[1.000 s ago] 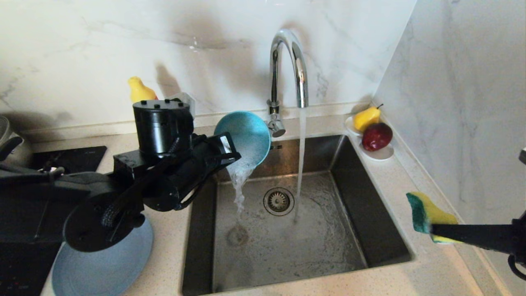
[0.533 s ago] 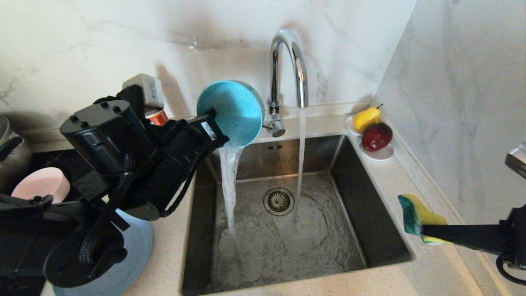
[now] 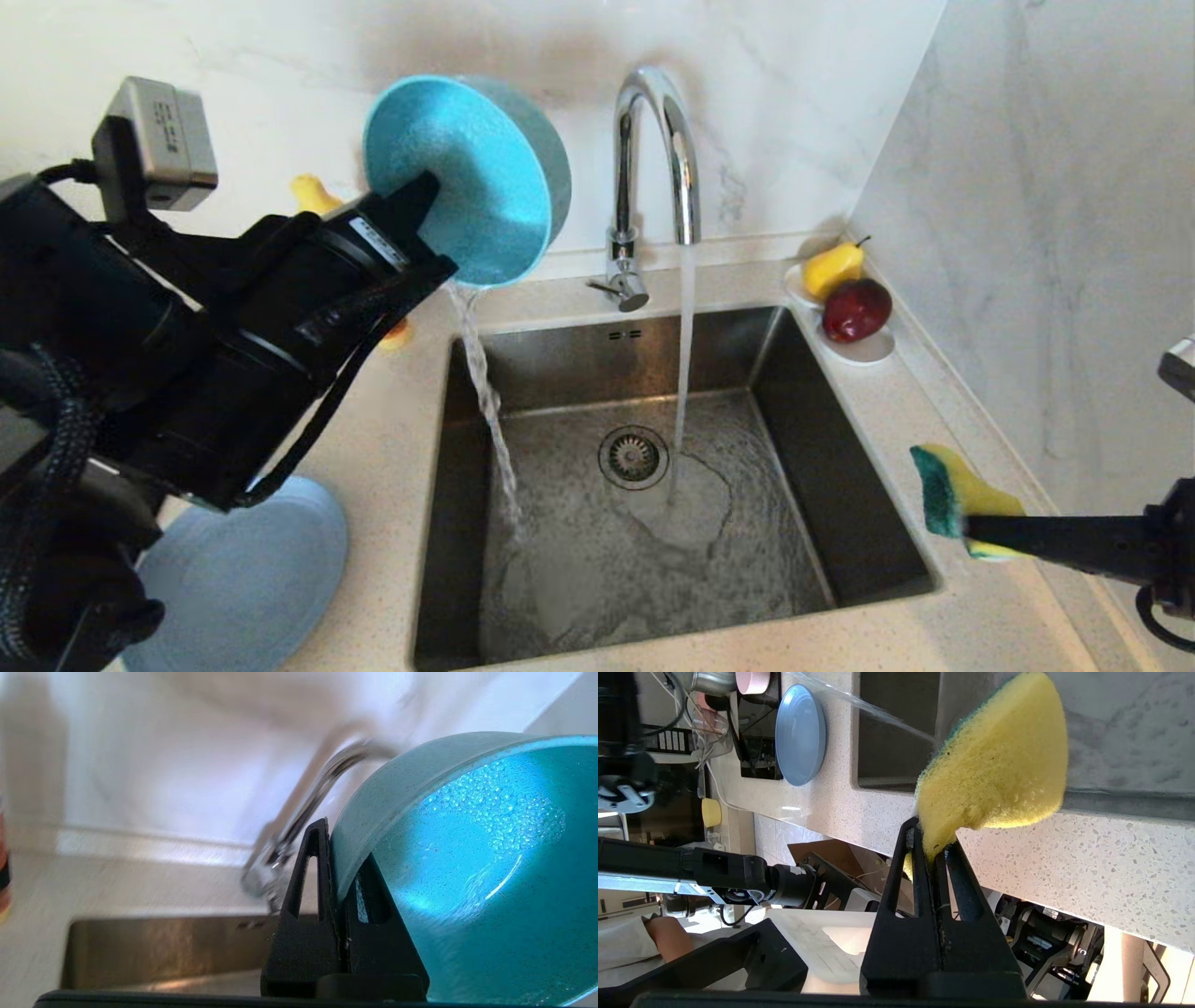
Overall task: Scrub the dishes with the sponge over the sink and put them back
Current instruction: Rinse the bowl
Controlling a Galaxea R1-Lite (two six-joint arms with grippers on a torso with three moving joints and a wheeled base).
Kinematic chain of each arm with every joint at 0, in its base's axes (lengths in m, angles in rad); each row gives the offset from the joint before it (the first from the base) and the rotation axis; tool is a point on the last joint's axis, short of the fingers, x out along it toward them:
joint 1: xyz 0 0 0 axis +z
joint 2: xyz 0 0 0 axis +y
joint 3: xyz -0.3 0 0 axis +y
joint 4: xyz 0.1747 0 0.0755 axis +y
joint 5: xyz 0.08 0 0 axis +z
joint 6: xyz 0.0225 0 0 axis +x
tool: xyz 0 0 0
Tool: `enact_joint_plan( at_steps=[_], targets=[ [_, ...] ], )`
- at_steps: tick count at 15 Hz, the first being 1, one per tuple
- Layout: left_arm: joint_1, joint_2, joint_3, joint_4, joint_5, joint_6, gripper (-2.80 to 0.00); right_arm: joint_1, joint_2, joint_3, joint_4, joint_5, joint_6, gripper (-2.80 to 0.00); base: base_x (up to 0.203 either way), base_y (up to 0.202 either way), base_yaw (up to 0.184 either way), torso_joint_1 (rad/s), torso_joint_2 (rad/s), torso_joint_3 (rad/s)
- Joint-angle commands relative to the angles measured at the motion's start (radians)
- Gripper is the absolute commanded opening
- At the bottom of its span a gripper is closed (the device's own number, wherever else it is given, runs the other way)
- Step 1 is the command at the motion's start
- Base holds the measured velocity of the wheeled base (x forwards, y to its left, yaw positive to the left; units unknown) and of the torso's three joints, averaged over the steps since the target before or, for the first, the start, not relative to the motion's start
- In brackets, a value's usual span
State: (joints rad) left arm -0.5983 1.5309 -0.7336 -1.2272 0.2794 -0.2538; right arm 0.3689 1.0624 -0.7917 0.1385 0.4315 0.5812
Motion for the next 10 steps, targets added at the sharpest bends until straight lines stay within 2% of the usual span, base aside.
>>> enact_joint_plan(
  at_steps=[1, 10],
  targets=[
    [0.000, -0.034, 0.005, -0.010, -0.005, -0.008, -2.80, 0.001, -0.004, 0.011, -0.002, 0.003, 0.003, -2.80, 0.000, 0.000, 0.000, 0.000, 0.00, 0.000],
    [0.001, -0.020, 0.005, 0.013, -0.004, -0.061, -2.80, -0.001, -0.028, 0.032, -0.004, 0.001, 0.003, -2.80, 0.000, 0.000, 0.000, 0.000, 0.00, 0.000]
  ],
)
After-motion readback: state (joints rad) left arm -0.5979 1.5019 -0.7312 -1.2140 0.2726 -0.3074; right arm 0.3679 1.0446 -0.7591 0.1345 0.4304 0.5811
